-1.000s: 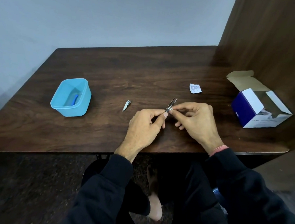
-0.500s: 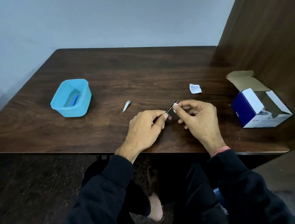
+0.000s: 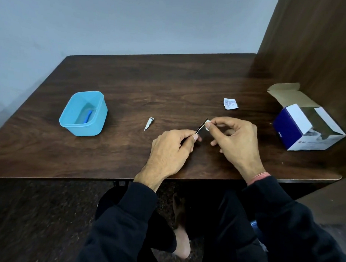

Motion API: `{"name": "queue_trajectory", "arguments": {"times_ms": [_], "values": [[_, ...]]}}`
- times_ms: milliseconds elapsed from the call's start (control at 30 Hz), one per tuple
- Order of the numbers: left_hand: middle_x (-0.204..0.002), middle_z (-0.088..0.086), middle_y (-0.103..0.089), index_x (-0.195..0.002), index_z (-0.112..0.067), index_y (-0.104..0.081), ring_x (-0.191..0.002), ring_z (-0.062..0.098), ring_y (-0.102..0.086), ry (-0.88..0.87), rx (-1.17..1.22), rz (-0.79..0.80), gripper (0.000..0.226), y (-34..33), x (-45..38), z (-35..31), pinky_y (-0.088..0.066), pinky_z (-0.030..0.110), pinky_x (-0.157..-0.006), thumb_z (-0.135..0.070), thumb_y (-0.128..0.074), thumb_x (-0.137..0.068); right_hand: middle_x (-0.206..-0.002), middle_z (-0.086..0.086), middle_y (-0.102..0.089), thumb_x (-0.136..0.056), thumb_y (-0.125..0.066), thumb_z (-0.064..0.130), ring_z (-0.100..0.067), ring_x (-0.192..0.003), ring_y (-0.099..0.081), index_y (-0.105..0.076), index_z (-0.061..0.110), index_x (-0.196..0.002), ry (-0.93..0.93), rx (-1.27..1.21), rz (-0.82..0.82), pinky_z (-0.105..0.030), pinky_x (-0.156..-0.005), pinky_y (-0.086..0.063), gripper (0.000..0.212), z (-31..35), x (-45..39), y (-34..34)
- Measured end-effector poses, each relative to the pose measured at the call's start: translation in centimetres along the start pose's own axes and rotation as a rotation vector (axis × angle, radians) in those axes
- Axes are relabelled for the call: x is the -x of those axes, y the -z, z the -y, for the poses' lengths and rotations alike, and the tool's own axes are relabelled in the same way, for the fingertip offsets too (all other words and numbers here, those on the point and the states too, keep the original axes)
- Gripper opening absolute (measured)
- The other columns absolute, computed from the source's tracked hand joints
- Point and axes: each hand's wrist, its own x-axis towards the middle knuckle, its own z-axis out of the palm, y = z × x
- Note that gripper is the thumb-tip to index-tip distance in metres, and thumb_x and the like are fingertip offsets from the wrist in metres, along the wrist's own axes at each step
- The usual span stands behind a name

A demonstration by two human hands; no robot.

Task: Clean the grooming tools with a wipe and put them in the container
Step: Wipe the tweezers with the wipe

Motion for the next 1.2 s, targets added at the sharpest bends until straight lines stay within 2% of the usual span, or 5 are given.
{"name": "queue_trajectory", "arguments": {"times_ms": [133,533,867,1033,1200], "values": [[-0.079,-0.023,-0.071,-0.112,-0.045,-0.079,-0.078,-0.008,-0.064,-0.009,-0.028,-0.003,0.027,0.01,0.14,-0.11,-0.038,0.016,-0.076,-0.049,-0.053,-0.115,-0.089,0.010,-0.084,-0.094,-0.091,0.032,-0.016,-0.063,-0.080,-0.087,0.028,-0.094,-0.054,-0.049,-0.038,-0.031,-0.043,-0.057,0.005,0.29,-0.09,0.36],[-0.082,-0.022,-0.072,-0.110,-0.044,-0.080,-0.086,-0.001,-0.067,0.022,0.057,0.023,0.026,0.27,0.36,-0.29,-0.042,0.022,-0.078,-0.047,-0.054,-0.115,-0.090,0.004,-0.084,-0.094,-0.091,0.022,-0.018,-0.067,-0.081,-0.087,0.024,-0.097,0.005,-0.078,0.068,-0.028,-0.043,-0.054,0.005,0.01,0.24,0.07],[-0.082,-0.023,-0.072,-0.113,-0.045,-0.079,-0.086,-0.001,-0.067,0.012,0.048,0.037,0.026,0.44,0.41,-0.56,-0.042,0.023,-0.079,-0.048,-0.053,-0.116,-0.094,0.004,-0.085,-0.095,-0.091,0.023,-0.023,-0.061,-0.079,-0.086,0.024,-0.099,0.004,-0.139,0.034,-0.028,-0.042,-0.053,0.007,0.05,-0.07,0.30],[-0.071,-0.028,-0.066,-0.089,-0.037,-0.071,-0.071,0.003,-0.063,0.004,0.026,0.044,0.036,0.58,0.64,-0.58,-0.043,0.033,-0.078,-0.042,-0.051,-0.118,-0.083,0.009,-0.083,-0.095,-0.090,0.015,-0.019,-0.057,-0.075,-0.088,0.018,-0.100,0.088,-0.071,0.124,-0.015,-0.048,-0.049,0.006,0.23,0.34,0.12],[-0.097,-0.019,-0.071,-0.123,-0.035,-0.075,-0.092,0.007,-0.070,-0.038,0.066,0.032,0.028,0.46,0.73,-0.41,-0.053,0.033,-0.092,-0.036,-0.047,-0.119,-0.084,0.017,-0.082,-0.097,-0.087,0.015,-0.015,-0.058,-0.076,-0.089,0.020,-0.102,0.152,-0.036,0.091,-0.016,-0.051,-0.050,0.007,0.19,0.45,0.16]]}}
